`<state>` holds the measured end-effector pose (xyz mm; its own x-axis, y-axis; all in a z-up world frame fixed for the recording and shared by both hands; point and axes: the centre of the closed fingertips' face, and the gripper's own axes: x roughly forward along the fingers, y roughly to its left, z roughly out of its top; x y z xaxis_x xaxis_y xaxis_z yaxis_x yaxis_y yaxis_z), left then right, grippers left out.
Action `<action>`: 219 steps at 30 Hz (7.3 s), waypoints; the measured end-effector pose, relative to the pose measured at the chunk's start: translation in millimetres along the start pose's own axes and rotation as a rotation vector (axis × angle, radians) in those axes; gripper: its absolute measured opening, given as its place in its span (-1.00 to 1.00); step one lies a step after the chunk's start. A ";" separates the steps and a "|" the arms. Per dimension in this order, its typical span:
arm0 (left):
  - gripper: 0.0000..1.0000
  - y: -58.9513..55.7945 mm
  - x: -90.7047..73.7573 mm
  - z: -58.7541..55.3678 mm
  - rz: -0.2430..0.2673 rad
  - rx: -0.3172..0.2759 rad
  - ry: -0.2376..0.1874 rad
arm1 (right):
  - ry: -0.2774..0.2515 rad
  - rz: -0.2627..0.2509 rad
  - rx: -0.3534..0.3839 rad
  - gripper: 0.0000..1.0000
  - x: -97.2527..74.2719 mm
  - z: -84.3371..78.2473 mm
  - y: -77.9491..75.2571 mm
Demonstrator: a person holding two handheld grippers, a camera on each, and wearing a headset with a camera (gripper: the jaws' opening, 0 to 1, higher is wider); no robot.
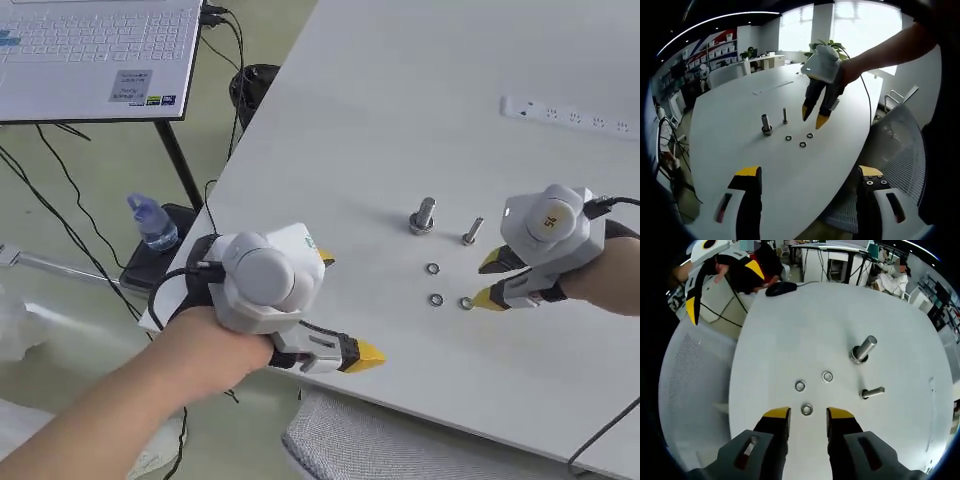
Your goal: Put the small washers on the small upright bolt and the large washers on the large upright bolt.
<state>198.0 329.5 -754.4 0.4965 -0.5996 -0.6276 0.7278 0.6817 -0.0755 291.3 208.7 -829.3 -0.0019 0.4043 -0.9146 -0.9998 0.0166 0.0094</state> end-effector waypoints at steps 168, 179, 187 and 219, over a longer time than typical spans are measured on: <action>0.44 11.9 5.4 -6.3 0.017 0.008 0.052 | 0.036 -0.117 0.177 -0.76 -16.2 13.8 -110.5; 0.43 13.9 5.2 -7.1 0.016 0.005 0.052 | 0.049 -0.111 0.172 -0.76 -12.3 14.8 -108.9; 0.42 11.3 6.3 -11.0 0.013 -0.005 0.056 | 0.059 -0.109 0.160 -0.76 -10.9 16.6 -104.7; 0.40 15.7 8.0 -15.3 0.011 -0.020 0.055 | 0.115 -0.084 0.120 -0.76 16.5 4.9 -104.7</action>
<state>206.1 341.8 -772.6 0.4773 -0.5682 -0.6703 0.7122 0.6970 -0.0836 396.0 218.1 -843.5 0.0729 0.2893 -0.9545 -0.9871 0.1579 -0.0275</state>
